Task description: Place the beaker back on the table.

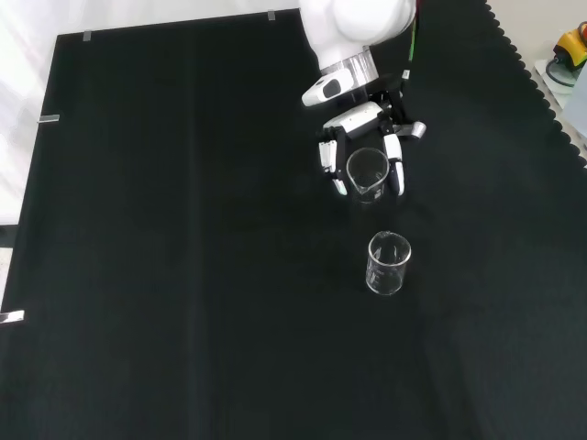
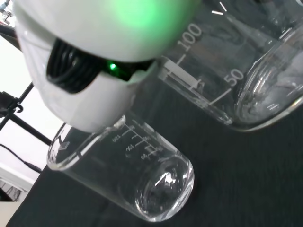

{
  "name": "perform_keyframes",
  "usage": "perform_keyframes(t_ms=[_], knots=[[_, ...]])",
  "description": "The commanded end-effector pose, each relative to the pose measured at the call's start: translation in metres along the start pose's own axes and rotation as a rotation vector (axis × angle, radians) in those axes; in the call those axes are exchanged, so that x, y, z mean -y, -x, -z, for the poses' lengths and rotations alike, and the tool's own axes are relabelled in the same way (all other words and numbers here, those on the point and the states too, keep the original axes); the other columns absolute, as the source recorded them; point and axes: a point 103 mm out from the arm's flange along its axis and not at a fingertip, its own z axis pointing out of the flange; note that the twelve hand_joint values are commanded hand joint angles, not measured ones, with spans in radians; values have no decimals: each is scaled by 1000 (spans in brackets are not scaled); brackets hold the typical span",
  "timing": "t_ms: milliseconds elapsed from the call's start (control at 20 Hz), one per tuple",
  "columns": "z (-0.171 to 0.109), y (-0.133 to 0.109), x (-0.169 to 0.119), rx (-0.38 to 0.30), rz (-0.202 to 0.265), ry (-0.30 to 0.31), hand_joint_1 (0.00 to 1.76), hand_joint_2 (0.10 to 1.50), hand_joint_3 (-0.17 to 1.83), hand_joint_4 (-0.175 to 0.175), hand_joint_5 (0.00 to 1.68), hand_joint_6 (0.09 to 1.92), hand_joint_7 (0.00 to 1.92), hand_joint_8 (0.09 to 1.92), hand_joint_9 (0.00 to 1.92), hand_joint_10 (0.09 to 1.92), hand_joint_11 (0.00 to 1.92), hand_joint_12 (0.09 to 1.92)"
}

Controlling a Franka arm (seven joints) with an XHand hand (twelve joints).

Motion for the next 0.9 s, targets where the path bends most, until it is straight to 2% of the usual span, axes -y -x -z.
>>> perform_keyframes(t_ms=[50,550,900], knots=[[-10,8,4,-40,12,3,1327,535,826,-175,1327,613,1392,578,1634,491,1278,662],[-24,13,7,-87,30,18,1327,537,820,-175,1329,605,1395,569,1632,477,1269,656],[-37,13,2,-91,46,19,1327,551,787,-175,1342,564,1408,525,1640,420,1263,650]])
